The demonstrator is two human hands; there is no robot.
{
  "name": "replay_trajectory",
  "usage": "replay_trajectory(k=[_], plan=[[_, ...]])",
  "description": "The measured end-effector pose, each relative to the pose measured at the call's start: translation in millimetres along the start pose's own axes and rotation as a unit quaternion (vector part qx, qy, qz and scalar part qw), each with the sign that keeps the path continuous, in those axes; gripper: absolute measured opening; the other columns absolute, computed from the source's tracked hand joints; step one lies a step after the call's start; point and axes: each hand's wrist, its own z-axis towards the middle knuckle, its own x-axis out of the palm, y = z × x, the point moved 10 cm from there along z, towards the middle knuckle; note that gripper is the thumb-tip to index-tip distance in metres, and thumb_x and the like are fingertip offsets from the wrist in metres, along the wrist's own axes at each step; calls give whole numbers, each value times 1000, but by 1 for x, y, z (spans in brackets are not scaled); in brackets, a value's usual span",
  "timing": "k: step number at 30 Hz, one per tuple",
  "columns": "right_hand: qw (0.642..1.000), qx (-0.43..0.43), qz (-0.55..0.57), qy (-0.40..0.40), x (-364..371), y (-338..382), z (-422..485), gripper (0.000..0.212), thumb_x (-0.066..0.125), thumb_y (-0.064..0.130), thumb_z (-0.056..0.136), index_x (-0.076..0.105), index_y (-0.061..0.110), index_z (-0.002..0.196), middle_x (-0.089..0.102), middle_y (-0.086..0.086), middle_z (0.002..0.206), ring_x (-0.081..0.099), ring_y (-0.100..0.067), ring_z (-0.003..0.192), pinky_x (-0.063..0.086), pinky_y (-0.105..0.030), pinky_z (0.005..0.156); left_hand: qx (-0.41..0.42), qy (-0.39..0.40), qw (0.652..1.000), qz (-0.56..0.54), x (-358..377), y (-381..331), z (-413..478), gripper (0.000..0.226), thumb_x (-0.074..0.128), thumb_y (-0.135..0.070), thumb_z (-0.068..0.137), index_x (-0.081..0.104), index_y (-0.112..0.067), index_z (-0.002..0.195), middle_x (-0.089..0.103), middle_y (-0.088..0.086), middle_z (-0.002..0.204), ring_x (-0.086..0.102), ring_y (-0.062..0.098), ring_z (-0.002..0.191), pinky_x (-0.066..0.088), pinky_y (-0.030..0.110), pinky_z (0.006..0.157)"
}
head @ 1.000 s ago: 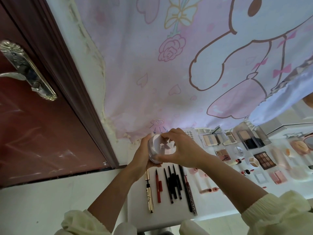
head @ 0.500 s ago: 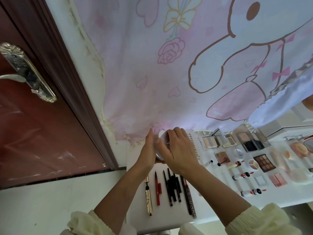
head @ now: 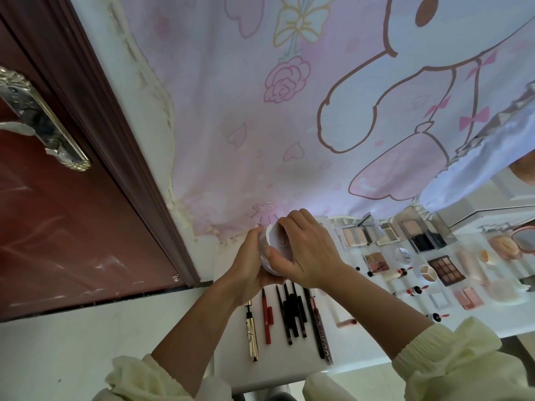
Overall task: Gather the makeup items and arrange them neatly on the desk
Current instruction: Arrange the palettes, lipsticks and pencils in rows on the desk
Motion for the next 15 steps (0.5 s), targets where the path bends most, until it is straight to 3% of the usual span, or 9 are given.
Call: replay_trajectory(k=[3, 6, 8, 10, 12, 15], plan=[[999, -37, -13, 16, -5, 1, 6, 49, 41, 49, 87, 58, 3, 84, 51, -6, 77, 40, -19, 73, 36, -28, 66, -13, 32, 999, 16, 4, -5, 2, 53, 22, -44, 101, 65, -14, 98, 67, 9, 79, 60, 20, 68, 50, 32, 55], [996, -51, -27, 62, -1, 0, 4, 51, 45, 51, 87, 59, 4, 101, 55, -4, 88, 45, -19, 79, 41, -29, 72, -4, 16, 999, 36, -3, -7, 4, 56, 20, -47, 102, 65, -15, 106, 67, 8, 83, 61, 19, 69, 50, 32, 55], [993, -31, -35, 108, 6, -5, 0, 57, 46, 58, 85, 58, 8, 110, 57, 1, 93, 48, -16, 82, 42, -27, 75, 0, 2, 999, 48, -8, -5, 5, 59, 18, -50, 102, 65, -16, 108, 66, 8, 82, 60, 16, 65, 49, 31, 55], [987, 18, -32, 158, 12, -14, -4, 55, 46, 68, 81, 55, 19, 106, 53, 9, 89, 47, -12, 80, 39, -25, 73, -9, -13, 998, 55, -15, 0, 4, 63, 16, -51, 101, 67, -14, 101, 66, 7, 76, 60, 14, 57, 49, 29, 54], [977, 61, 28, 202, 19, -21, -8, 53, 55, 69, 76, 52, 25, 107, 54, 13, 92, 49, -9, 85, 42, -25, 76, -23, -27, 998, 60, -22, 5, 4, 63, 17, -52, 101, 67, -15, 97, 66, 7, 74, 59, 15, 55, 48, 29, 52], [959, 55, 114, 252, 26, -19, -9, 75, 71, 58, 73, 43, 28, 136, 54, 14, 121, 48, -2, 110, 42, -21, 97, -36, -39, 997, 57, -32, 12, 7, 61, 18, -56, 100, 67, -20, 108, 70, 8, 85, 61, 17, 59, 49, 28, 52]])
